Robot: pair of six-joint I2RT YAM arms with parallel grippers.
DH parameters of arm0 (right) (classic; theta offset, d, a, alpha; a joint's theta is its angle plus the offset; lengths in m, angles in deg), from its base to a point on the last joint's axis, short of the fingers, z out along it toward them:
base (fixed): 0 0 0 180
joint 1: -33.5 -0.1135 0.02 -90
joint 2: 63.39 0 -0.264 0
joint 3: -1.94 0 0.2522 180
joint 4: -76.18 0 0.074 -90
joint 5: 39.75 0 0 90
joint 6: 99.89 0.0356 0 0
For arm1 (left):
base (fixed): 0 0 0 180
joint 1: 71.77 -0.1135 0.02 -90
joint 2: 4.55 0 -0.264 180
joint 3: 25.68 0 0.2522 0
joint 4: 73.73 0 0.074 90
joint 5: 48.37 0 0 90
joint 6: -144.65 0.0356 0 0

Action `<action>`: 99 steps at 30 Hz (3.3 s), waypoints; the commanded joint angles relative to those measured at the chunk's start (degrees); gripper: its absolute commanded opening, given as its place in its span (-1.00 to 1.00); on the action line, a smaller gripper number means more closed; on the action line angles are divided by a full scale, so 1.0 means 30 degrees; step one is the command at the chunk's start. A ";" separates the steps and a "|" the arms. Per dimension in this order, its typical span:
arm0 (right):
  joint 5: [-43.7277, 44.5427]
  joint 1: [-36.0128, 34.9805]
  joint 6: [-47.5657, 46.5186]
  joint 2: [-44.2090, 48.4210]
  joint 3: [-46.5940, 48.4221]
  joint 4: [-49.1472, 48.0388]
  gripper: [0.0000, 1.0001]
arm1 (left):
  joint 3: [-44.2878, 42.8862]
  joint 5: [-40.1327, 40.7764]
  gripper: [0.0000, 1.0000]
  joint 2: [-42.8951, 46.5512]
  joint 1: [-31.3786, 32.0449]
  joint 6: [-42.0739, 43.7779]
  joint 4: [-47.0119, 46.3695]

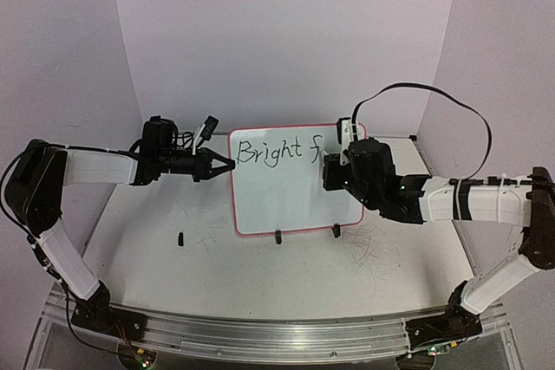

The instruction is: Write a sentence on the whiteboard

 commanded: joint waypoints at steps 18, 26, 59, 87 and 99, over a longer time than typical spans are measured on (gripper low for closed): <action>-0.1535 0.0377 -0.1512 0.4707 -0.2028 -0.0530 -1.00 | -0.0098 0.0673 -1.00 0.0891 -0.0101 0.1030 -0.1175; -0.2076 0.0550 -0.1816 0.4087 -0.1276 0.0596 -1.00 | -0.0091 0.0789 -1.00 0.0882 -0.0093 0.1077 -0.1082; -0.1588 0.0565 -0.2818 0.2886 -0.0499 0.0611 -1.00 | -0.0246 0.0881 -1.00 0.0818 -0.0102 0.1085 -0.0714; -0.0595 0.0650 -0.1917 0.0491 0.0845 0.0960 -1.00 | -0.0276 0.0867 -1.00 0.0941 -0.0092 0.1085 -0.0555; -0.0774 0.0634 -0.1078 0.1080 0.0029 0.1879 -1.00 | -0.0302 0.0900 -1.00 0.0899 -0.0097 0.1085 -0.0534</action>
